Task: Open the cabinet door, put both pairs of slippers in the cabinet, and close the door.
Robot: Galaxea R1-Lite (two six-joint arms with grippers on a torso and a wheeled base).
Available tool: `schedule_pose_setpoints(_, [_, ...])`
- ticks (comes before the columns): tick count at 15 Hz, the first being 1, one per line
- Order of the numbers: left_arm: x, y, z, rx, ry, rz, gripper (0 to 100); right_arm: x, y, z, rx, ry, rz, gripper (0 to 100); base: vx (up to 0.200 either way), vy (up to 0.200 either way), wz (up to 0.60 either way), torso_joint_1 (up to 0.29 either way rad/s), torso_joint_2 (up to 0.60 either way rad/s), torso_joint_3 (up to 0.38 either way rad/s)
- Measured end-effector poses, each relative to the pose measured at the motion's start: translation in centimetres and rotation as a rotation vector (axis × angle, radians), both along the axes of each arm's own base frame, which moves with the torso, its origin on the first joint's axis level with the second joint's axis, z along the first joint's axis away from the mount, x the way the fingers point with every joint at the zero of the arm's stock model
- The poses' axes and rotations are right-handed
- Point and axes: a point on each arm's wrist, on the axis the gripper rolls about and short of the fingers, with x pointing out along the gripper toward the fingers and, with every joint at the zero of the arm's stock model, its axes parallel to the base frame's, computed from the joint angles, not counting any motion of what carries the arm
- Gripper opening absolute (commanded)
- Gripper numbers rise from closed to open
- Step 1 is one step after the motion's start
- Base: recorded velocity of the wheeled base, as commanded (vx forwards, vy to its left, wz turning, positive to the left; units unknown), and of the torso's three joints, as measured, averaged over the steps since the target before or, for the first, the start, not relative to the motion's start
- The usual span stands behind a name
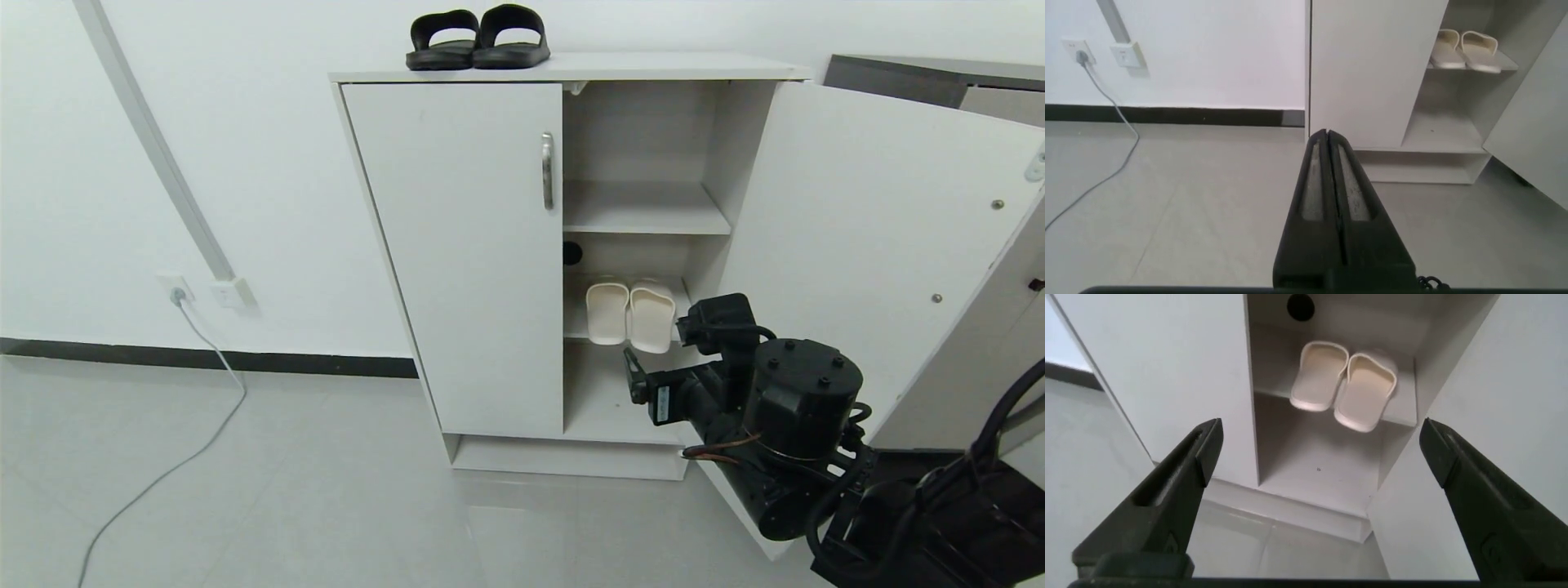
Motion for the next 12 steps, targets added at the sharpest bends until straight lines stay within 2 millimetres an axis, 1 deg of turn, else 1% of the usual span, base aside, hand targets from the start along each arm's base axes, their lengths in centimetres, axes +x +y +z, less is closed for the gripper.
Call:
schedule_pose_setpoints(10, [0.00, 0.00, 0.00, 0.000, 0.000, 0.000, 0, -0.11, -0.17, -0.28, -0.026, 0.006, -0.002, 100, 0.000, 0.200, 0.00, 0.003, 0.00, 0.004])
schedule_pose_setpoints(12, [0.00, 0.00, 0.00, -0.002, 0.000, 0.001, 0, -0.14, -0.16, -0.27, -0.030, 0.002, 0.002, 100, 0.000, 0.000, 0.00, 0.000, 0.00, 0.000])
